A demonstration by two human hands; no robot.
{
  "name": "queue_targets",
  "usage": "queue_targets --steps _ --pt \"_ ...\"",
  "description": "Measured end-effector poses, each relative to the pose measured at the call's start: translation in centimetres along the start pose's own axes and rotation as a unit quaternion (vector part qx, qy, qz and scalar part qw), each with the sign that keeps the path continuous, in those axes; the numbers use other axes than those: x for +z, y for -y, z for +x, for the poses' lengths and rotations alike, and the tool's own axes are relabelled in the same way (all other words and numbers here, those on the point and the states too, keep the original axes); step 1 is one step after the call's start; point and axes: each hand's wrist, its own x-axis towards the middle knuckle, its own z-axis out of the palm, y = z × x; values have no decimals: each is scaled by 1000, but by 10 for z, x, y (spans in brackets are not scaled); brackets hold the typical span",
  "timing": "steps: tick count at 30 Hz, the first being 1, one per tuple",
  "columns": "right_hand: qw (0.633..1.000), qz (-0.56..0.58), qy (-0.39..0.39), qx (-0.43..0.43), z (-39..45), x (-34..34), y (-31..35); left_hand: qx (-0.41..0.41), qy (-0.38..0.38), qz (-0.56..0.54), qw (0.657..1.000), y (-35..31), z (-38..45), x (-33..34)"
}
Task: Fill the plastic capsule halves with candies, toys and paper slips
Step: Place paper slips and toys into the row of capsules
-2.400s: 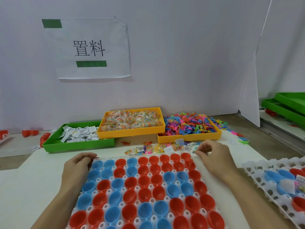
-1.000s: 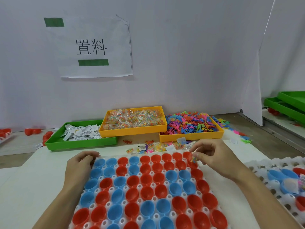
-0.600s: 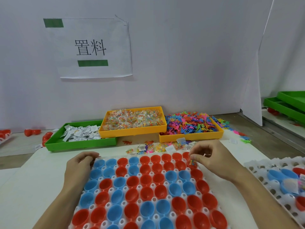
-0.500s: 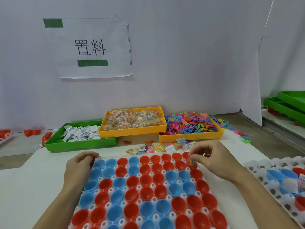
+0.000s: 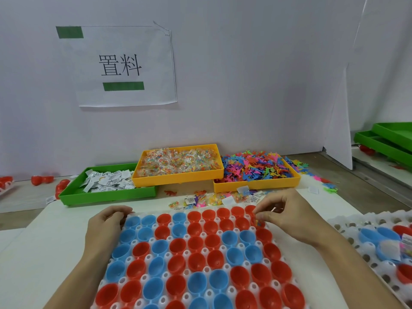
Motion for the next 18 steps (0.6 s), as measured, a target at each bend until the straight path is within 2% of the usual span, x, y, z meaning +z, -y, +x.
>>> queue_targets --steps 8,18 --pt "1000 -25 -2 2 0 0 1 7 0 6 1000 0 -1 0" --pt "1000 5 -12 -20 -2 -2 3 8 1 10 1000 0 0 0"
